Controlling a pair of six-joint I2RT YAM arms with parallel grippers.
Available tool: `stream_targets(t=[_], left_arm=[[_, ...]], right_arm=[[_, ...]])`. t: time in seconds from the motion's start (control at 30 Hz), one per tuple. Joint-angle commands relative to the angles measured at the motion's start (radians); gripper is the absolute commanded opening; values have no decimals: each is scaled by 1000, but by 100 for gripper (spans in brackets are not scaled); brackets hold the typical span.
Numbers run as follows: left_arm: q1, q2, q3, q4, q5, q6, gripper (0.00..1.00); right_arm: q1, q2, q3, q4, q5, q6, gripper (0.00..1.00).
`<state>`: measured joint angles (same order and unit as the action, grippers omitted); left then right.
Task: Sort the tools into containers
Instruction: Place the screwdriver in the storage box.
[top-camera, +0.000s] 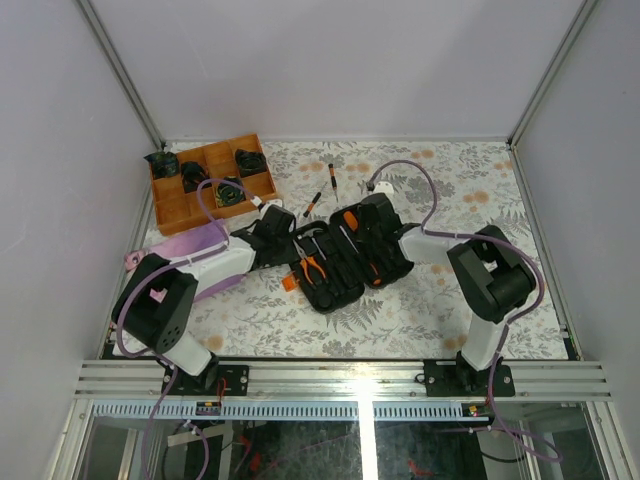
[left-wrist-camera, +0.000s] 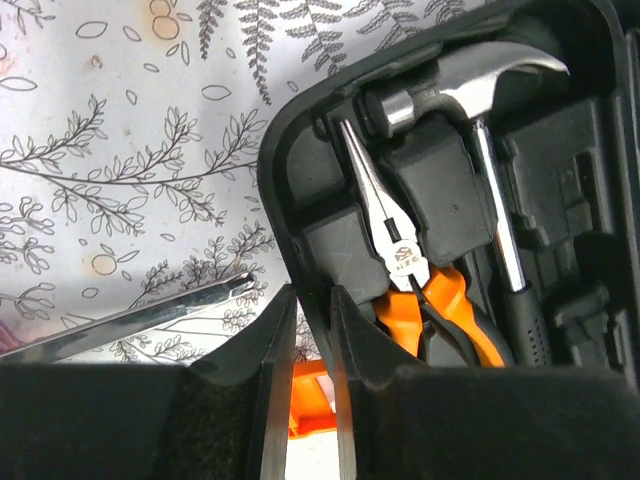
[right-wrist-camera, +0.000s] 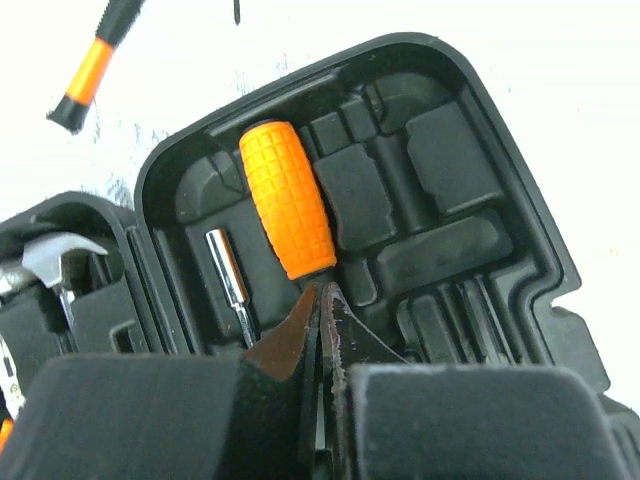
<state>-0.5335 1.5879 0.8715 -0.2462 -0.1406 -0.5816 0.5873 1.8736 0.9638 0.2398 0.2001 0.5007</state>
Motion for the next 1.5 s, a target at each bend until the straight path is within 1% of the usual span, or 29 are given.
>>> stream_targets(t=[0.0, 0.2, 0.3, 0.43, 0.53, 0.7, 0.83, 0.97, 1.07, 1.2, 1.33, 1.47], left_arm=[[-13, 4, -40, -30, 77, -12, 0], [-3, -32, -48, -60, 55, -24, 0], [-4, -61, -50, -77, 55, -27, 0], [-3, -107, -69, -86, 70, -38, 0], [-7, -133, -89, -82, 99, -46, 1], [-42, -156, -118, -83, 115, -58, 5], [-84, -166, -148, -82, 107, -88, 9], [-99, -181, -183, -78, 103, -122, 12], [-109, -205, -202, -81, 103, -142, 12], [-122, -247, -224, -100, 96, -168, 13], [-135, -306, -247, -119, 97, -196, 14], [-140, -351, -238, -154, 72, -202, 16]], right_arm=[[134, 33, -185, -661, -307, 96, 0], [212, -108, -225, -730, -306, 145, 3], [234, -182, -237, -750, -298, 169, 7], [235, -293, -177, -803, -177, 175, 15], [235, -361, -108, -827, -86, 164, 19], [233, -443, -49, -846, -4, 161, 26], [233, -467, -68, -862, -22, 186, 30], [232, -512, -161, -785, -82, 224, 32], [224, -498, -187, -769, -88, 229, 32], [192, -467, -195, -713, -94, 185, 31], [150, -431, -170, -656, -124, 84, 31], [134, -450, -108, -726, -42, 37, 31]])
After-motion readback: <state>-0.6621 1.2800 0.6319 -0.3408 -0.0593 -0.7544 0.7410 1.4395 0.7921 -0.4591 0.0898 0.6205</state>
